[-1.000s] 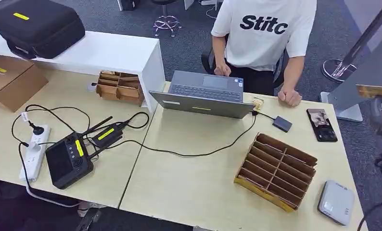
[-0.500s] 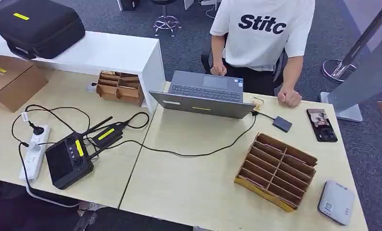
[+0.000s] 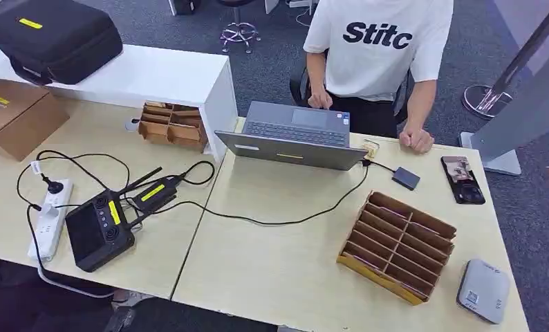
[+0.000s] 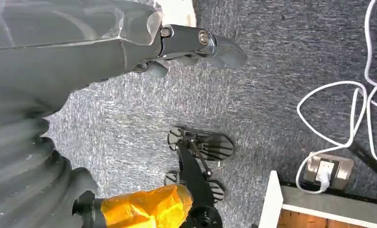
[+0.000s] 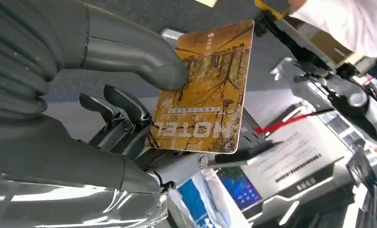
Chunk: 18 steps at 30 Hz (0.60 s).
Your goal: Pass the card to the sensor for recognition and then transmit it.
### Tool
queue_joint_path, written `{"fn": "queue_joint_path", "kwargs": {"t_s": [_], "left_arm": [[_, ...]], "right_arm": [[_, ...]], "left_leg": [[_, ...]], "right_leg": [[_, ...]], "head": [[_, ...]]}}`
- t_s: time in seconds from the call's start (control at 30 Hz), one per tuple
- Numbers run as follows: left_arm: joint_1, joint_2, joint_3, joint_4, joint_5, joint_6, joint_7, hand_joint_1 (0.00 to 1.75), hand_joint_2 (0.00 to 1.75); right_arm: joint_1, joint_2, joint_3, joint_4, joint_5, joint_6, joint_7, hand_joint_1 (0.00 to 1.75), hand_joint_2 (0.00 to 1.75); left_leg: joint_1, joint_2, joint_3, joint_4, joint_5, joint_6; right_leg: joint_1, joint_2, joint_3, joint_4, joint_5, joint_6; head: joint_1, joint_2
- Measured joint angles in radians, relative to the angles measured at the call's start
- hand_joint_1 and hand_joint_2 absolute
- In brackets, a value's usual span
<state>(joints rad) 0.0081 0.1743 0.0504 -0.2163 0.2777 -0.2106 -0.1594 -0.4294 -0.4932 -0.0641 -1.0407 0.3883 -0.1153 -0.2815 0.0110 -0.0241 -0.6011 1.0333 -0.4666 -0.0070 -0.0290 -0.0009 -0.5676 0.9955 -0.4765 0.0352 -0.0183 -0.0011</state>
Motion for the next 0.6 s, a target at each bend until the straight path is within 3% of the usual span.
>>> {"fn": "queue_joint_path", "kwargs": {"t_s": [0.13, 0.6], "left_arm": [[0.006, 0.005, 0.008, 0.002, 0.003, -0.003, -0.002, 0.0, 1.75], [0.006, 0.005, 0.014, 0.008, 0.005, -0.005, -0.006, 0.0, 1.75]], "right_arm": [[0.014, -0.025, -0.002, 0.015, 0.0, 0.042, 0.003, 1.75, 1.75], [0.019, -0.045, -0.004, 0.038, 0.003, 0.067, 0.007, 1.75, 1.75]], "left_leg": [[0.0, 0.0, 0.0, 0.0, 0.0, 0.0], [0.0, 0.0, 0.0, 0.0, 0.0, 0.0]], "right_leg": [[0.0, 0.0, 0.0, 0.0, 0.0, 0.0], [0.0, 0.0, 0.0, 0.0, 0.0, 0.0]], "head": [[0.0, 0.0], [0.0, 0.0]]}}
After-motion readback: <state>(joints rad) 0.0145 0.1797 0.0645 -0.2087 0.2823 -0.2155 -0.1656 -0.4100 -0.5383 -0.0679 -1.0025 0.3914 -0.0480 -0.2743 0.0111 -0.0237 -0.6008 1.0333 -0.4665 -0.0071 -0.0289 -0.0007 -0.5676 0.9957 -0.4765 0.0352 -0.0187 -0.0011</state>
